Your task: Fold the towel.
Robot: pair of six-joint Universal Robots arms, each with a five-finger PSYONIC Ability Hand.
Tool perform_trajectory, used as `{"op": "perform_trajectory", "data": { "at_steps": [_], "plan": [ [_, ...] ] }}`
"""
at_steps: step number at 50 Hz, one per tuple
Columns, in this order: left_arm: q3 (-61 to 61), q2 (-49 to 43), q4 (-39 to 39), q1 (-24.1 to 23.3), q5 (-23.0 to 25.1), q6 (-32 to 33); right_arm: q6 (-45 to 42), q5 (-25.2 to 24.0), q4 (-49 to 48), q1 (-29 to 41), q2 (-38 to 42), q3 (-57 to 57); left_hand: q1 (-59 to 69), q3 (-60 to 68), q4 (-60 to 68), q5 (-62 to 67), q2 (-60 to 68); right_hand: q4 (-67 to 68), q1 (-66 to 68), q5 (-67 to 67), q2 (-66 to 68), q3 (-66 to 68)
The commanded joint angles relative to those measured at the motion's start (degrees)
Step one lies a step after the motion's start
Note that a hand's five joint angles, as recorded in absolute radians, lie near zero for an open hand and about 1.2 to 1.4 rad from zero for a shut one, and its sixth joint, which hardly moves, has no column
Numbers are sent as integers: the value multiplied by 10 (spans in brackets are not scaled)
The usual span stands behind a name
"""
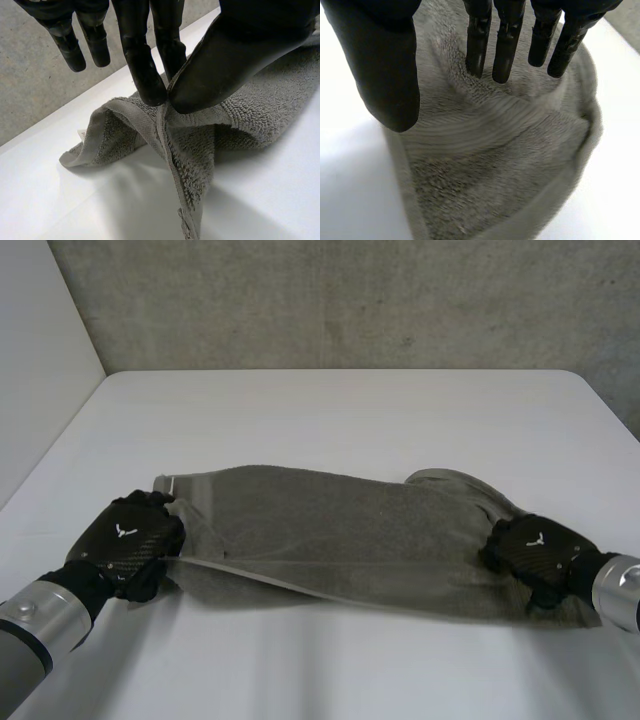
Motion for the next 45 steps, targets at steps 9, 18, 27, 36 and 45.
{"op": "perform_trajectory", "data": {
  "at_steps": [9,18,27,36,45],
  "plan": [
    [0,0,-1,-7,0,0,10,-83,19,-85,-80,81,56,-30,-34,42,25,-44,-1,13,-16,-25],
    [-1,0,-1,-4,0,0,5,-115,44,-134,-145,118,56,-30,-34,42,25,-44,13,26,-2,-25],
    [-2,2,-1,-6,0,-1,-28,-143,64,-168,-139,125,56,-30,-34,42,25,-44,13,26,-2,-25],
    [-2,0,-1,-5,0,-1,-69,-131,63,-182,-79,122,56,-30,-34,42,25,-44,9,23,-6,-25],
    [-3,0,-1,-7,1,-1,-111,-121,59,-188,-36,122,56,-30,-34,42,25,-44,-11,2,-26,-25]
  ]
}}
